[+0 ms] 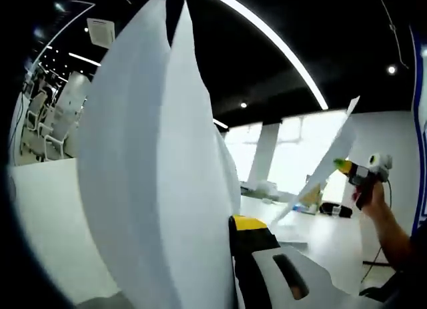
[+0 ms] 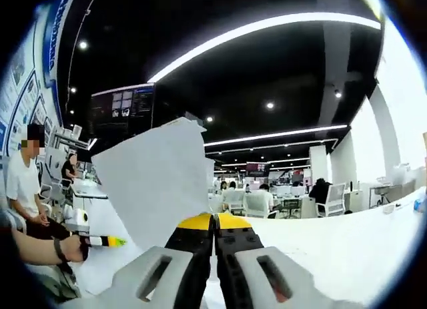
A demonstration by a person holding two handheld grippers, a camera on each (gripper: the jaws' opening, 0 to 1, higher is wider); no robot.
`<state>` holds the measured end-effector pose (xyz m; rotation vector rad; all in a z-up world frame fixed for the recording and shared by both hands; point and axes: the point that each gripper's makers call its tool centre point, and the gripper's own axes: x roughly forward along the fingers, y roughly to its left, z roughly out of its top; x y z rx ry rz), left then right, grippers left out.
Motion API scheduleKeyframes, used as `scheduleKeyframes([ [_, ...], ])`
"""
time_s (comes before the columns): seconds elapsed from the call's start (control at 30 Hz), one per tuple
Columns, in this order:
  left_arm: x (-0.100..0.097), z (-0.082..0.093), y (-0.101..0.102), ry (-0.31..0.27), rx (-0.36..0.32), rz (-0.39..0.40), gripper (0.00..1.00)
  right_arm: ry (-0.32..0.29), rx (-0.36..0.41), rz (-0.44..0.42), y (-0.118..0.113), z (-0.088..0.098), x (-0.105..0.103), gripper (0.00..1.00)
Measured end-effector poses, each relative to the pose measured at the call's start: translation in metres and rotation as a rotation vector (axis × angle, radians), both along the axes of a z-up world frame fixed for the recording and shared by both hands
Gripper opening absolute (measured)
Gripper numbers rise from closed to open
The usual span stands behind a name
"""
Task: Organize the stack of printing papers by aligning and flattening the scattered papers on the table
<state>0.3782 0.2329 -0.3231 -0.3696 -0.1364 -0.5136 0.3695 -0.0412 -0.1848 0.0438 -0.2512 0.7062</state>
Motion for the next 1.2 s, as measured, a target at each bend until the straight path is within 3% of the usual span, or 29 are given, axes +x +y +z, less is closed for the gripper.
scheduleKeyframes([
  [0.4, -0.001, 0.001, -0.001, 0.000, -0.001, 0.000, 0.06, 0.022, 0.043, 0.044, -0.002, 0.021, -0.017, 0.00],
  [1.2, 0.000, 0.001, -0.004, -0.001, -0.001, 0.000, 0.06, 0.073, 0.080, 0.041, -0.019, 0.031, -0.022, 0.00],
])
